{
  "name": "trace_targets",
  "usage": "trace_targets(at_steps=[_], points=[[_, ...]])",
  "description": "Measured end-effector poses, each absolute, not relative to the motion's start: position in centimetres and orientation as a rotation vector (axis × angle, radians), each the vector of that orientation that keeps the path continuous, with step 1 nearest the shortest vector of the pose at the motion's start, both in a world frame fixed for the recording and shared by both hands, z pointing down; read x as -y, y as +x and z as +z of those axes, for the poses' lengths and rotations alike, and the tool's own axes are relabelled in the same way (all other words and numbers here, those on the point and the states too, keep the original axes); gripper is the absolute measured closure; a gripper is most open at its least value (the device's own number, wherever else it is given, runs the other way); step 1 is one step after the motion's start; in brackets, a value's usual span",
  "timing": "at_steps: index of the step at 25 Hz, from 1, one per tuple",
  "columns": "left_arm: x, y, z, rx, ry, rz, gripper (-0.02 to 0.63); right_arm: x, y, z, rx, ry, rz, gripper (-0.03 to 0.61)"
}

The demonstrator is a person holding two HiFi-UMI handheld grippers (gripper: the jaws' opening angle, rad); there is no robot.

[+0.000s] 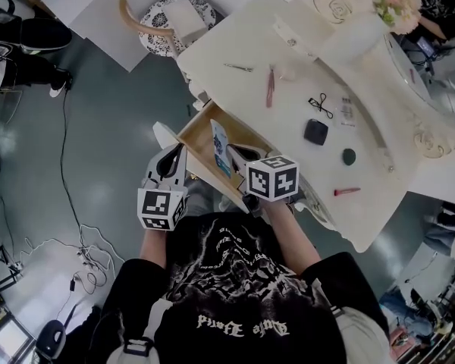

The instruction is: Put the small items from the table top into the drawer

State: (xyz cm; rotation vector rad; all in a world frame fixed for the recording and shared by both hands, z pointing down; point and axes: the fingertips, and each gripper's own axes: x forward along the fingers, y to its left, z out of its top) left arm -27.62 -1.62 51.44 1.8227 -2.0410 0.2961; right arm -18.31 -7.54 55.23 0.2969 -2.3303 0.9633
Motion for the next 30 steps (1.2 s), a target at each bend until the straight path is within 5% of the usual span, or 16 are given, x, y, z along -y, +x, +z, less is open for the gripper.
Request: trace_targets(at_steps=[30], points=[[3.3, -29.2, 52.2, 1.983, 1.847, 0.369, 0.598, 7.1, -19.3, 63.8, 2.171, 0.164, 0.885, 0.569]])
